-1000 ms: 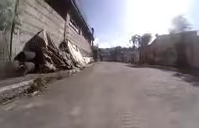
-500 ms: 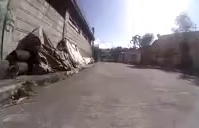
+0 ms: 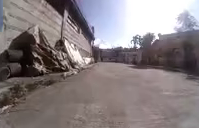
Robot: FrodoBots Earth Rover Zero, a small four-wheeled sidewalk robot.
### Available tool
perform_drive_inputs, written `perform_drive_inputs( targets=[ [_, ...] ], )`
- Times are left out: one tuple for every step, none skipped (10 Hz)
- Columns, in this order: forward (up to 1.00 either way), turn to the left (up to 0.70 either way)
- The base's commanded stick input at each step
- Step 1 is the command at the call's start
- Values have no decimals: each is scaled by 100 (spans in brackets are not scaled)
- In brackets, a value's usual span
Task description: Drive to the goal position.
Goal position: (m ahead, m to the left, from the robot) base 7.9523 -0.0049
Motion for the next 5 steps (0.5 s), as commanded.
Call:
perform_drive_inputs(
  targets=[
    [85,0],
    [85,0],
    [85,0],
    [85,0],
    [85,0]
  ],
)
